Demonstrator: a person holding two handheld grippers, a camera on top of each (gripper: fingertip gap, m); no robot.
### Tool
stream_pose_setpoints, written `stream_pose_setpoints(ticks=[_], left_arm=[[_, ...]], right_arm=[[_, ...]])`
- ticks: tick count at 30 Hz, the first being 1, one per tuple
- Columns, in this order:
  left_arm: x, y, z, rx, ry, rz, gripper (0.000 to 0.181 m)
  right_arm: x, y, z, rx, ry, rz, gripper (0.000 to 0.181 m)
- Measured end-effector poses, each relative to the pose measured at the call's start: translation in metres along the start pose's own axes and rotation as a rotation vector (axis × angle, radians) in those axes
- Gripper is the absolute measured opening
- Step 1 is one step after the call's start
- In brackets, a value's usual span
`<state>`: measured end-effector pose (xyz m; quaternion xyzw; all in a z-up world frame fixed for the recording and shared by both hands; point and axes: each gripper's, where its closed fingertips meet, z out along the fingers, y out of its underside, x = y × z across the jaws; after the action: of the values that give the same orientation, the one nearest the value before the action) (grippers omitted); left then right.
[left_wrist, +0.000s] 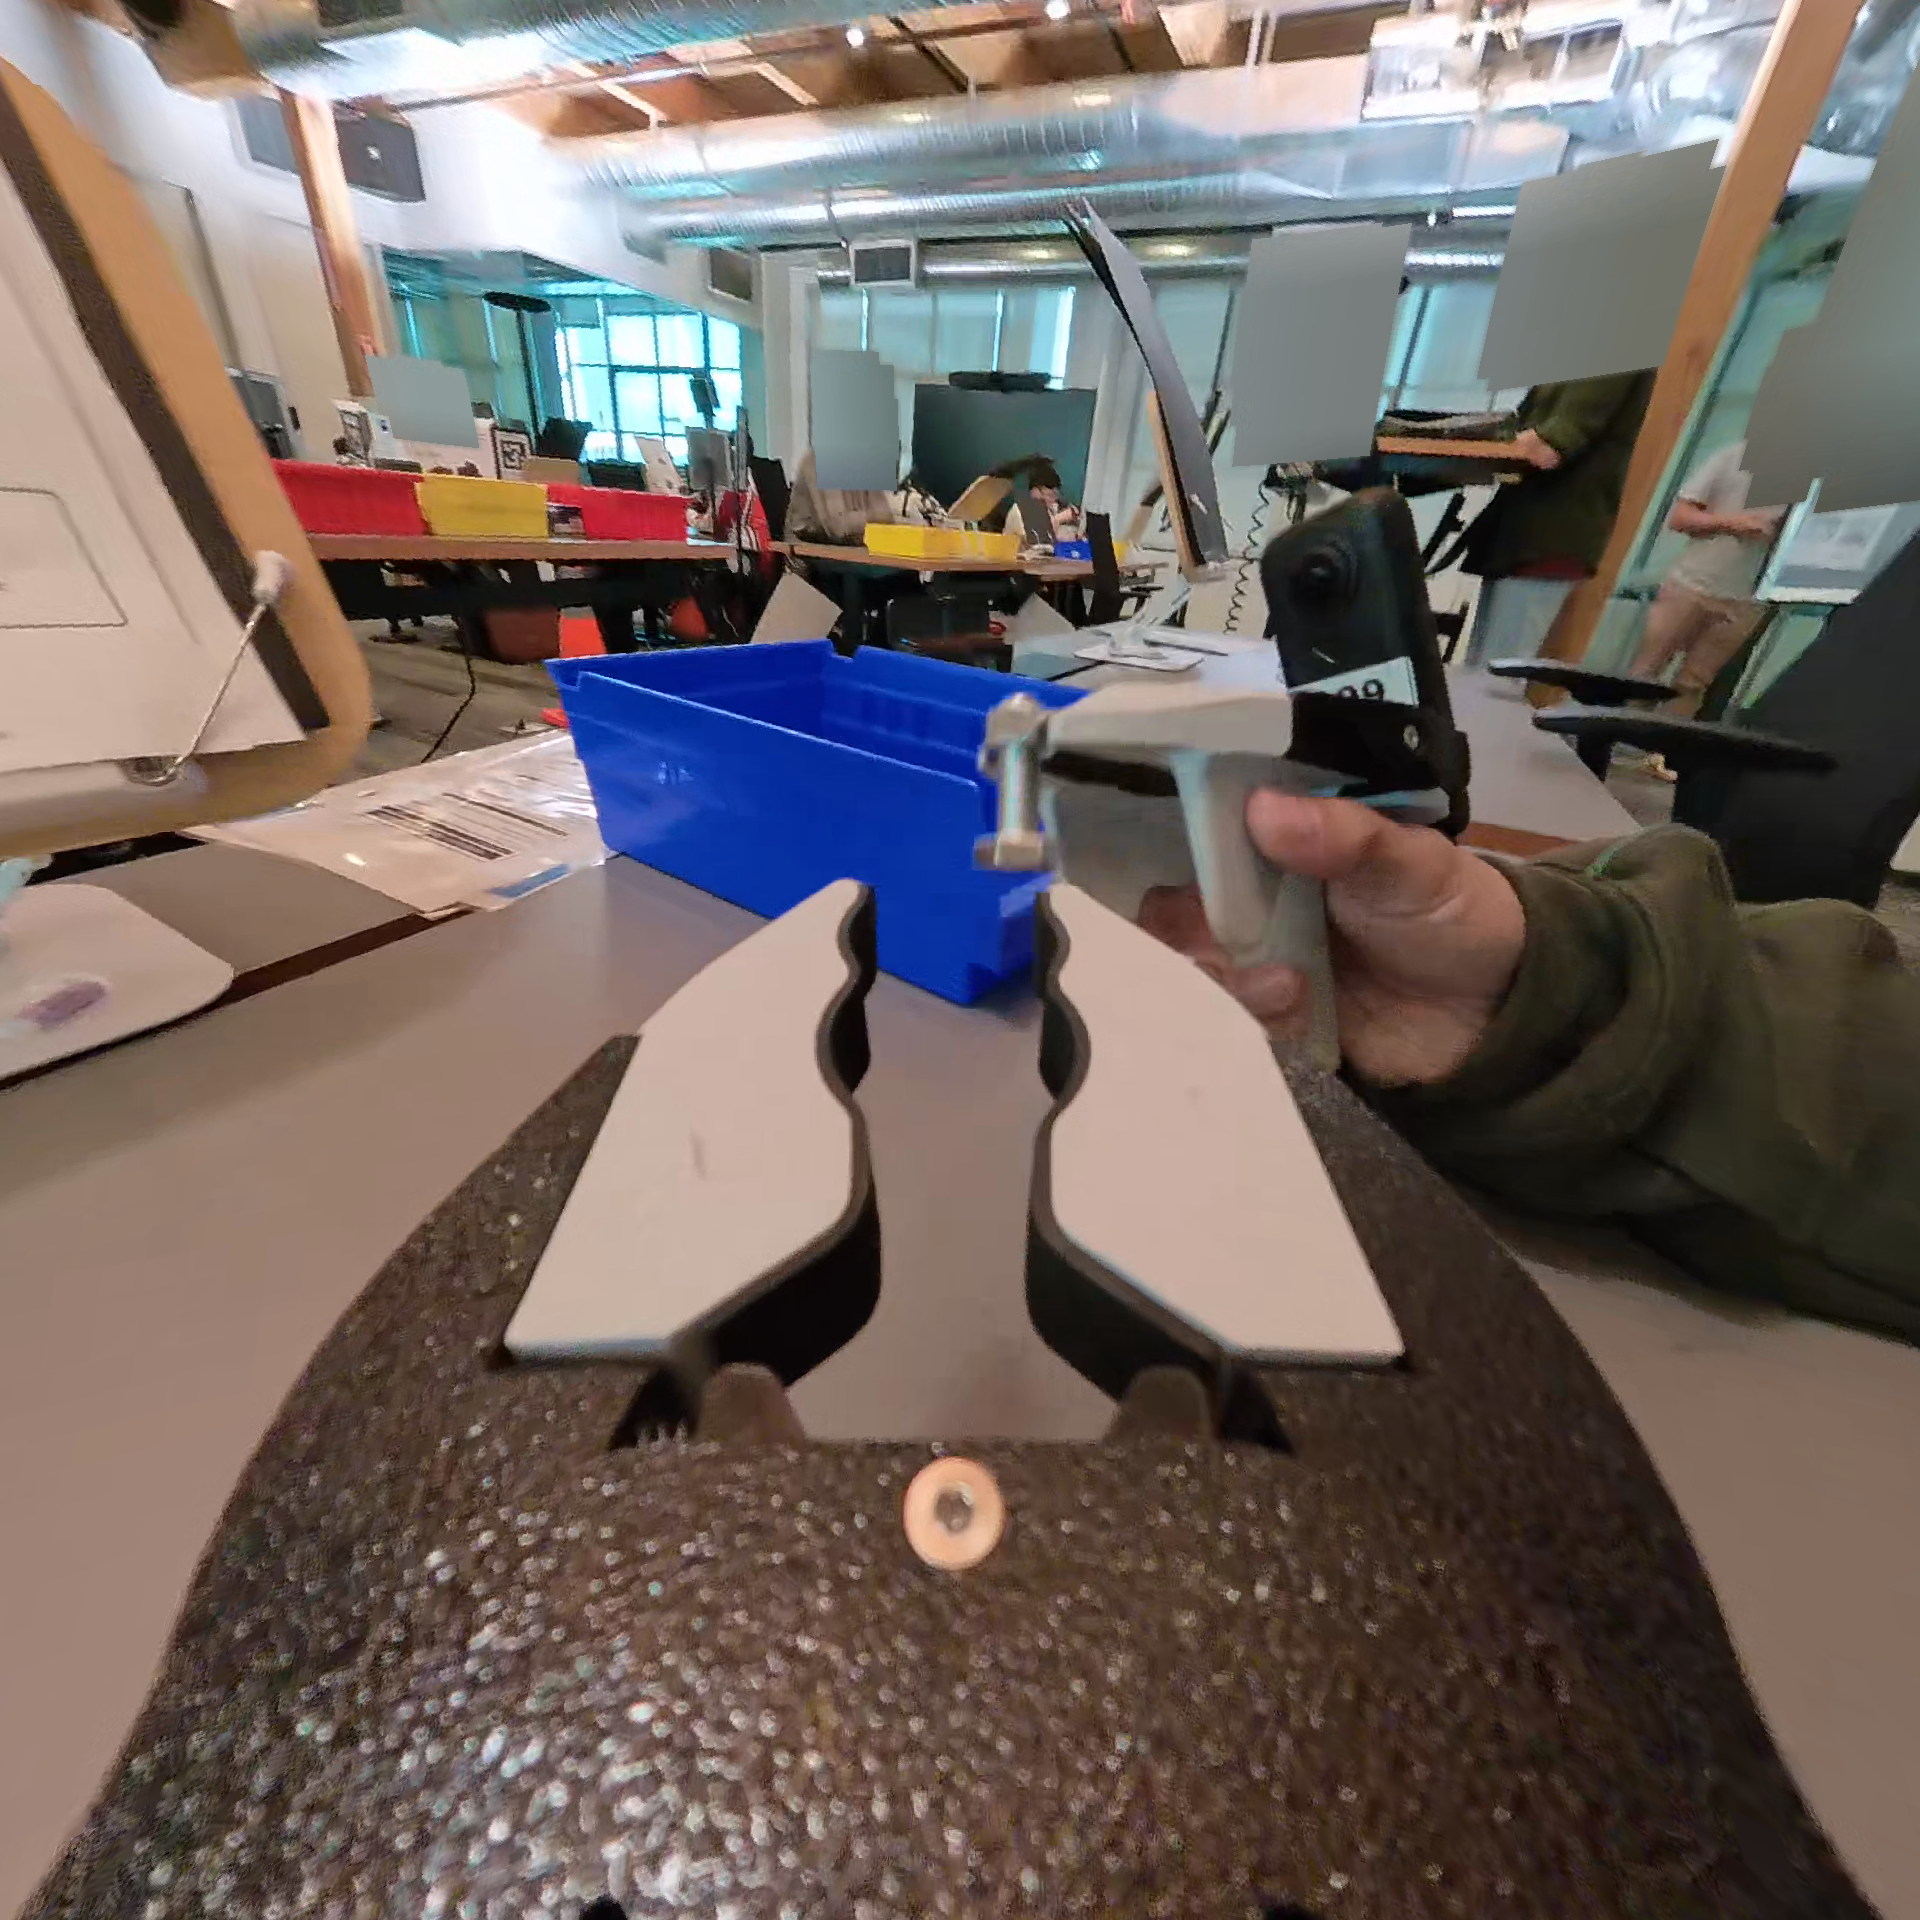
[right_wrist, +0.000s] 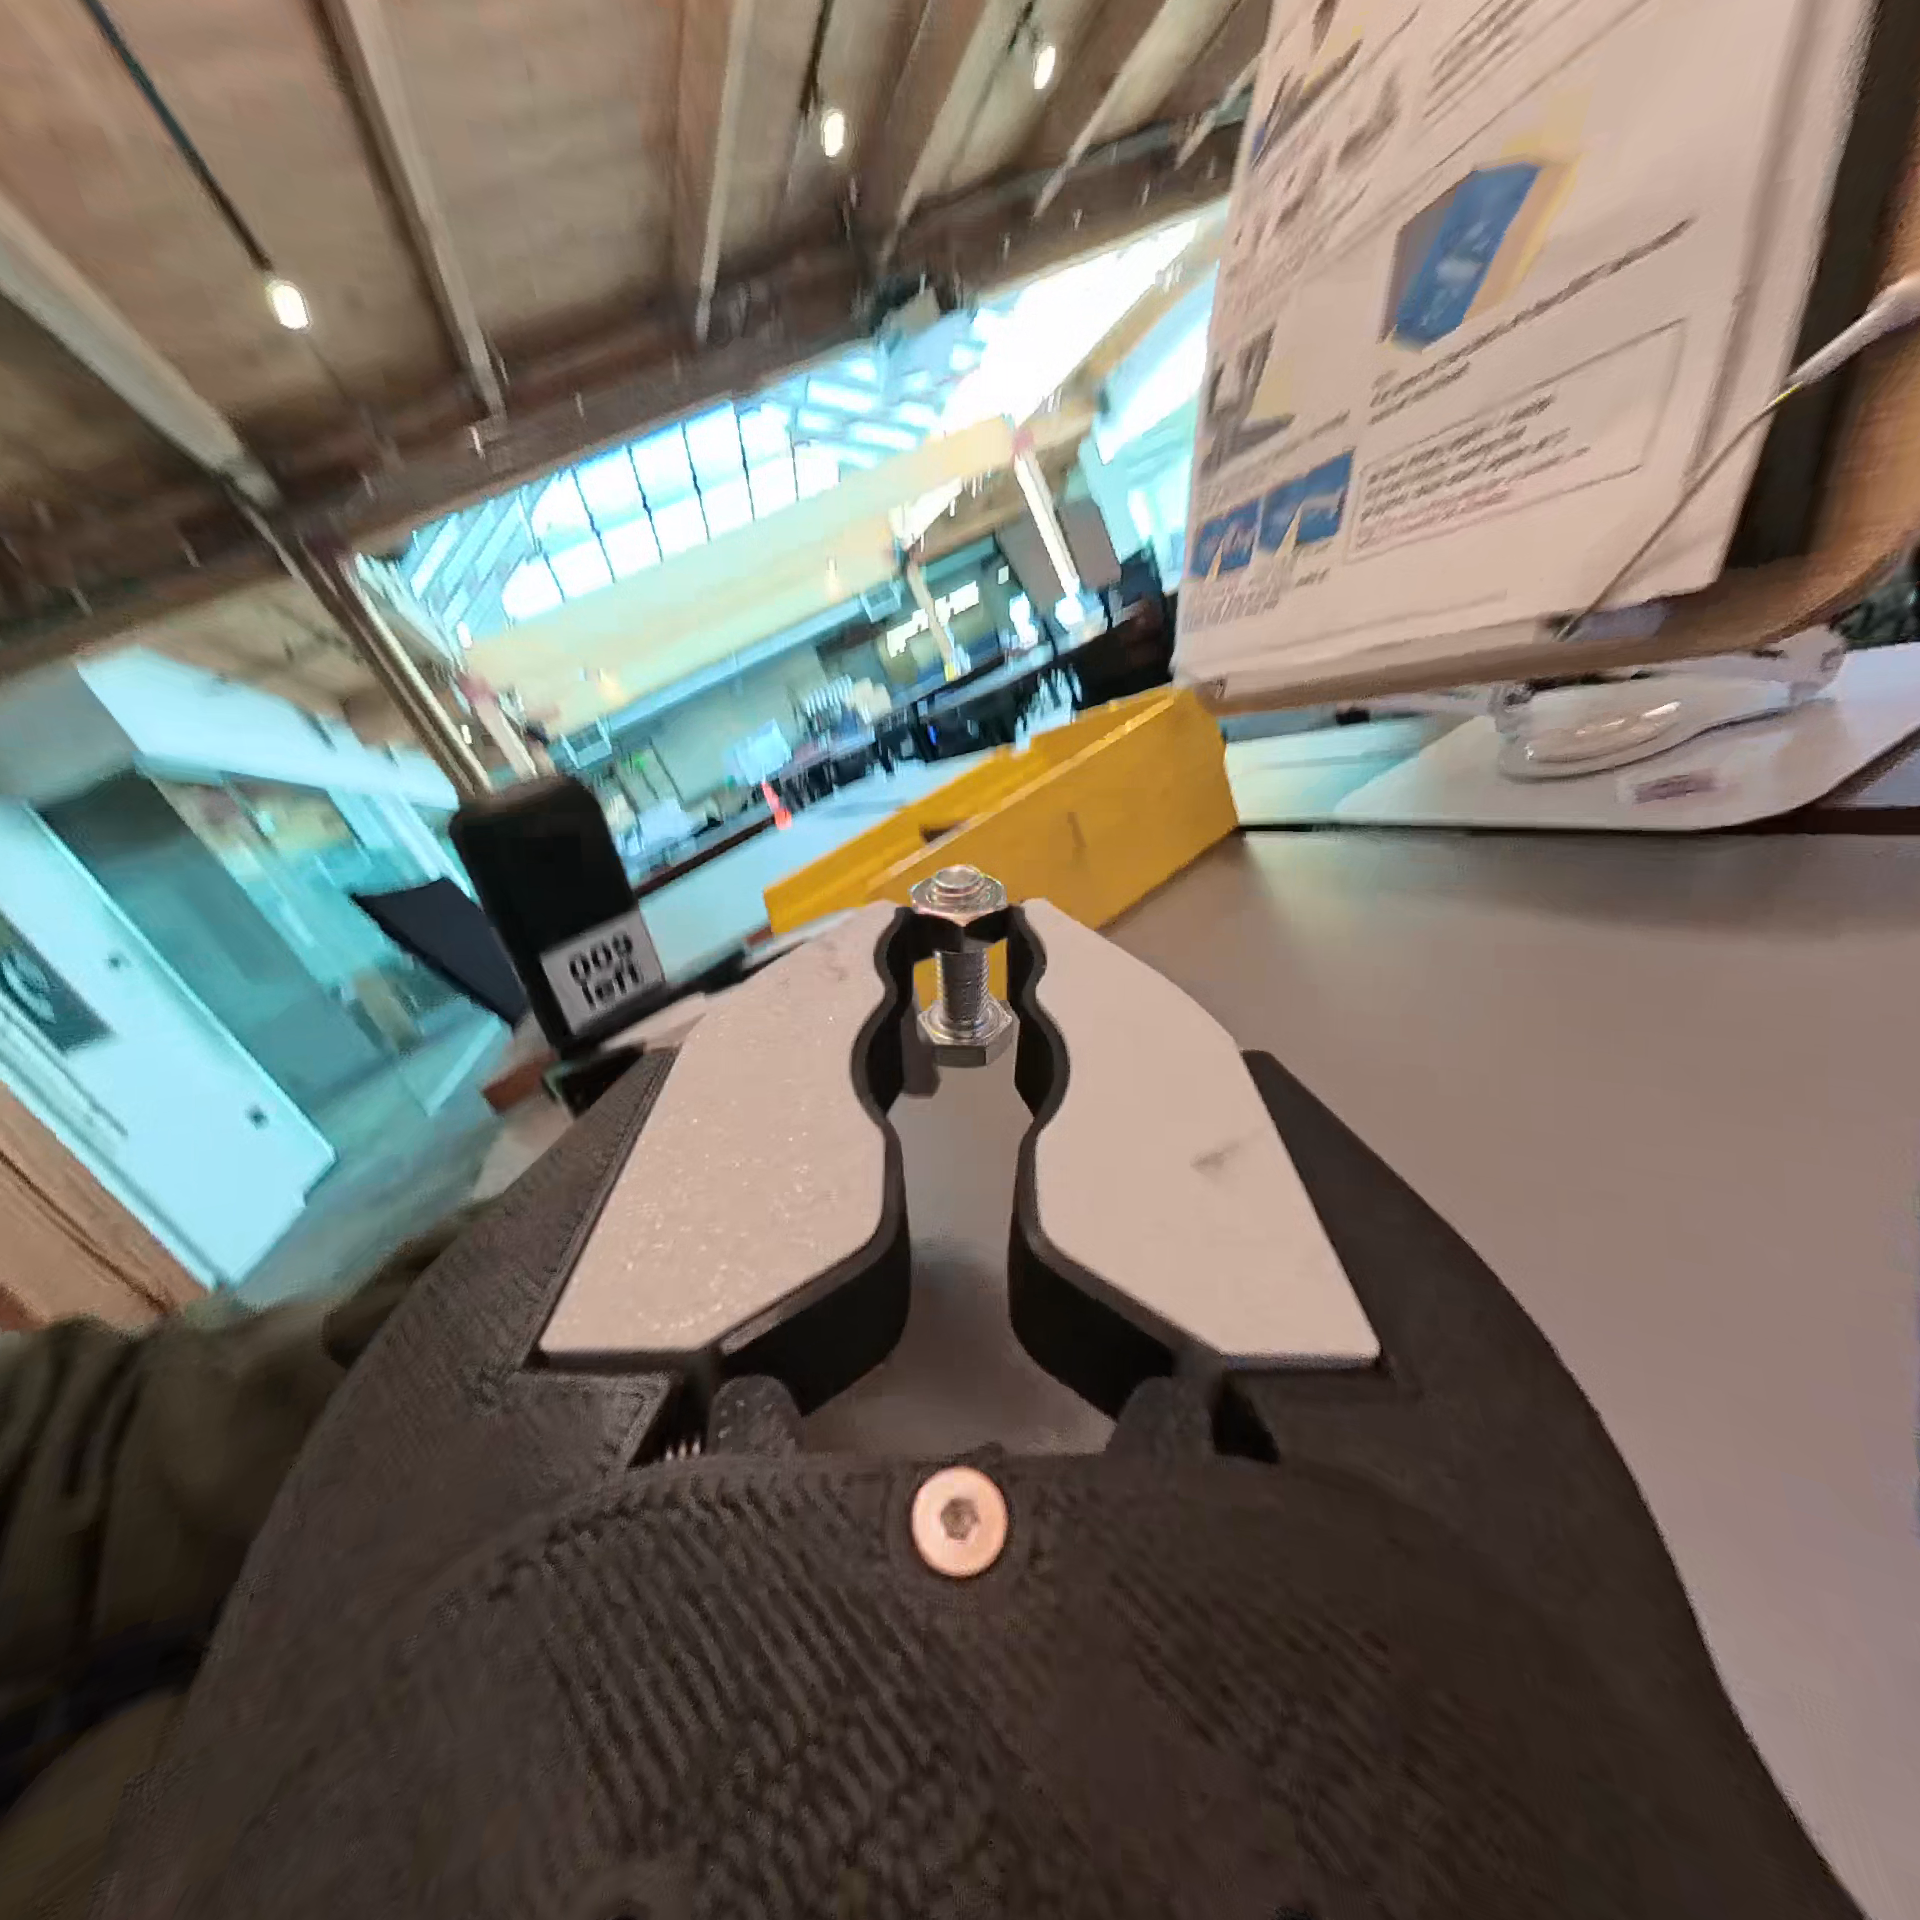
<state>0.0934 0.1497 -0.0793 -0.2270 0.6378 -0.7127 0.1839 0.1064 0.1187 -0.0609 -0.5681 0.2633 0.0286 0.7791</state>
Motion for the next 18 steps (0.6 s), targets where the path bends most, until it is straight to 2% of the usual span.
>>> stream_pose_setpoints(ticks=[2,4,6,7,10,12,15,18], left_arm=[[-0.002,0.001,-0.001,-0.004,0.000,-0.025,0.027],[-0.004,0.004,-0.001,-0.016,-0.009,-0.030,0.025],[-0.002,0.005,0.000,-0.027,0.000,-0.023,0.023],[-0.002,0.006,0.000,-0.033,-0.001,-0.022,0.022],[-0.001,0.009,0.002,-0.051,0.003,-0.018,0.021],[0.001,0.011,0.003,-0.059,0.010,-0.016,0.016],[0.002,0.014,0.004,-0.067,0.019,-0.018,0.015],[0.001,0.014,0.003,-0.072,0.018,-0.015,0.015]], right_arm=[[0.009,-0.022,-0.012,0.103,0.025,0.020,0.017],[0.022,-0.046,-0.030,0.197,0.111,-0.048,0.017],[0.039,-0.073,-0.057,0.271,0.283,-0.224,0.017],[0.052,-0.083,-0.072,0.259,0.410,-0.330,0.017],[0.104,-0.092,-0.122,0.039,0.824,-0.636,0.016],[0.132,-0.088,-0.147,-0.142,0.992,-0.778,0.017],[0.158,-0.077,-0.164,-0.361,1.114,-0.889,0.017],[0.168,-0.070,-0.163,-0.414,1.132,-0.906,0.017]])
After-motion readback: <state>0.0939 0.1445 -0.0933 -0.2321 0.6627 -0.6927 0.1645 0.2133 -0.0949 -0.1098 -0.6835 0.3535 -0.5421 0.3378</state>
